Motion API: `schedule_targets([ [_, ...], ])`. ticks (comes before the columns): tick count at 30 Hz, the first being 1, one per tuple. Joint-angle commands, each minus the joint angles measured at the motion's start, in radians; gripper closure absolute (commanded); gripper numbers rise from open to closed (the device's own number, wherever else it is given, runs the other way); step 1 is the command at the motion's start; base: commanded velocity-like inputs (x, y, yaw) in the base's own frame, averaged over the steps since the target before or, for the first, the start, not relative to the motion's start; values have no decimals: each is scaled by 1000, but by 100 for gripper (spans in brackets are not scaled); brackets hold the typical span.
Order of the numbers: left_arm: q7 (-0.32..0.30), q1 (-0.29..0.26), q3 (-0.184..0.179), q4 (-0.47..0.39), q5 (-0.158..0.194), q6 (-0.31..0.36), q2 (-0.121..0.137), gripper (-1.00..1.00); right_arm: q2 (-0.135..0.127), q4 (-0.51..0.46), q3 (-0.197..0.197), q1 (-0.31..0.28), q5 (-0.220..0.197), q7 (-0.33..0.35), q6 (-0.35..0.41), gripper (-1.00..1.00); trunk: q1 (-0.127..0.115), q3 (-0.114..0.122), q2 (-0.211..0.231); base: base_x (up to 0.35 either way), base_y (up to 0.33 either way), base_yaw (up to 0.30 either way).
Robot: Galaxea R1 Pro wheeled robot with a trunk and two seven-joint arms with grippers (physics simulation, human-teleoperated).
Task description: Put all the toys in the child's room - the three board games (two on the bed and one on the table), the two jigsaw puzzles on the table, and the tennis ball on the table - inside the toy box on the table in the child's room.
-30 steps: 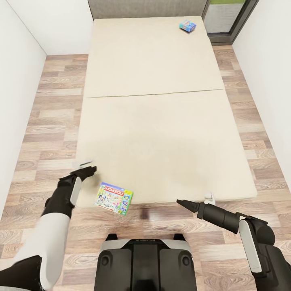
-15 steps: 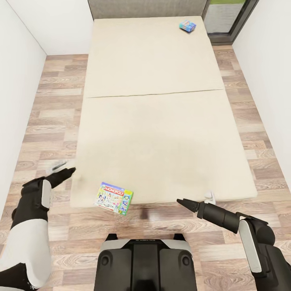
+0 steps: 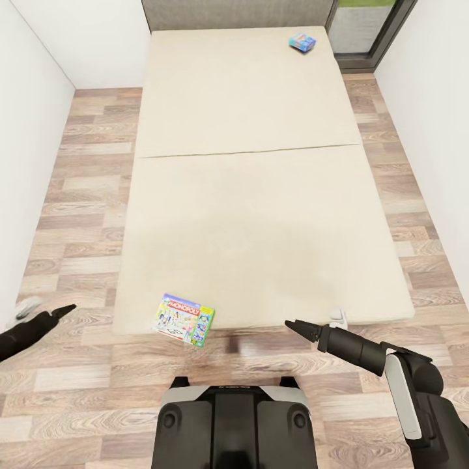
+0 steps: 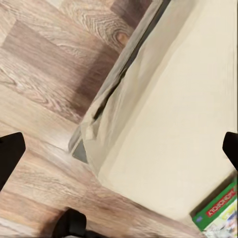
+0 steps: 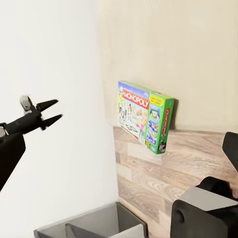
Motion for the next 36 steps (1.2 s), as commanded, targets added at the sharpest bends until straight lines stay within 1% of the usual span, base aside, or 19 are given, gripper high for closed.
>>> schedule_targets([
  [1, -40, 9, 10, -2, 1, 19, 12, -100, 0, 0, -1, 0, 0, 3, 3, -100, 1, 0, -1, 0, 0, 0],
  [4, -141, 28, 23, -2, -2, 57, 38, -100, 0, 0, -1, 0, 1, 3, -4, -100, 1, 2, -1, 0, 0, 0],
  [7, -222, 37, 28, -1, -6, 82, 52, -100, 1, -1, -1, 0, 1, 2, -9, -100, 1, 6, -1, 0, 0, 0],
  [10, -281, 43, 30, -6, -8, 95, 59, -100, 1, -1, -1, 0, 1, 2, -11, -100, 1, 10, -1, 0, 0, 0],
  [13, -319, 47, 31, -9, -8, 101, 62, -100, 2, -1, 0, 0, 1, 2, -14, -100, 1, 15, -1, 0, 0, 0],
  [20, -355, 49, 31, -22, -9, 109, 66, -100, 2, 0, -1, 0, 0, 2, -24, -100, 1, 26, -1, 0, 0, 0],
  [27, -363, 51, 21, -60, -9, 118, 66, -100, 1, -1, -1, 0, 0, 2, -27, -100, 1, 37, -1, 0, 0, 0],
  [36, -367, 65, 13, -76, -9, 120, 66, -100, 1, -1, -1, 0, -1, 2, -28, -100, 1, 52, -1, 0, 0, 0],
])
